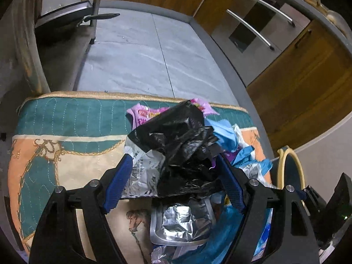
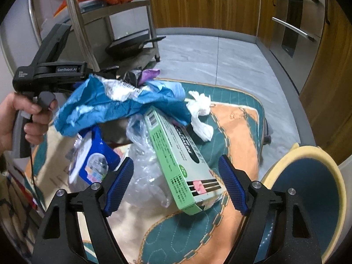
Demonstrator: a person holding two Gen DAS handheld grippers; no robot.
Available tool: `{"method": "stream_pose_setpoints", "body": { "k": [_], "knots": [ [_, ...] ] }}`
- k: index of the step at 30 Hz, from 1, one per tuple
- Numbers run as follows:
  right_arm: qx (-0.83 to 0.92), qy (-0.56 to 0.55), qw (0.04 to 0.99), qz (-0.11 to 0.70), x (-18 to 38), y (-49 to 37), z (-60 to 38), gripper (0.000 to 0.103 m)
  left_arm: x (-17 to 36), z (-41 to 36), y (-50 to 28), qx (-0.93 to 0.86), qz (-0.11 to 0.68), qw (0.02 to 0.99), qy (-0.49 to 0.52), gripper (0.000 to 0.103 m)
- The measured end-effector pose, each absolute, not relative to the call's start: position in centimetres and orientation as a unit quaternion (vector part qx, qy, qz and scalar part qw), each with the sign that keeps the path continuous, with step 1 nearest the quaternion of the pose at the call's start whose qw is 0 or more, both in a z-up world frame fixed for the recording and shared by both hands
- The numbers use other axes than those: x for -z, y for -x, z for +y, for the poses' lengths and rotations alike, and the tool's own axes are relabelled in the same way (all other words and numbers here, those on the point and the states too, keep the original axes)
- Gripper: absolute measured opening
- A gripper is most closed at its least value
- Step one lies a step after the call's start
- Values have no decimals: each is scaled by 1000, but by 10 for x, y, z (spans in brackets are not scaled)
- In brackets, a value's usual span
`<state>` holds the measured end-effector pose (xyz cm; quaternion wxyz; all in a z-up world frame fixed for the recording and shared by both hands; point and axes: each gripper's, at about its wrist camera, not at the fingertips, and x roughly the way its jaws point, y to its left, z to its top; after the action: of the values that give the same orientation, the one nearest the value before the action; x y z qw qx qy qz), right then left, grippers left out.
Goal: Collect trash
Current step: 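Grasp the black plastic bag with the left gripper while the right gripper approaches the glove, then grasp the blue glove with the right gripper and lift it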
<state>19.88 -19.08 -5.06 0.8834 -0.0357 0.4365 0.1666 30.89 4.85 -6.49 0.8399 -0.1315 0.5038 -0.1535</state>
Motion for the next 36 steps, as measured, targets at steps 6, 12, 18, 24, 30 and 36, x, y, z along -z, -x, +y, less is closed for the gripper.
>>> {"method": "stream_pose_setpoints", "body": {
  "k": [6, 12, 18, 24, 30, 36],
  "knots": [
    [-168, 29, 880, 444, 57, -198, -194, 74, 73, 57, -303, 159, 516, 830, 137, 27],
    [-170, 24, 877, 448, 61, -199, -197, 69, 62, 72, -286, 155, 502, 839, 143, 16],
    [-172, 38, 876, 448, 62, -197, -194, 64, 35, 95, -263, 121, 468, 863, 148, 16],
    [-167, 55, 876, 449, 65, -197, -192, 55, 20, 121, -236, 89, 445, 875, 170, 16],
    [-161, 49, 884, 437, 54, -190, -201, 53, 4, 134, -197, 82, 419, 884, 189, 16],
    [-154, 49, 887, 432, 50, -187, -206, 53, -3, 129, -165, 92, 409, 888, 187, 16]
  ]
}}
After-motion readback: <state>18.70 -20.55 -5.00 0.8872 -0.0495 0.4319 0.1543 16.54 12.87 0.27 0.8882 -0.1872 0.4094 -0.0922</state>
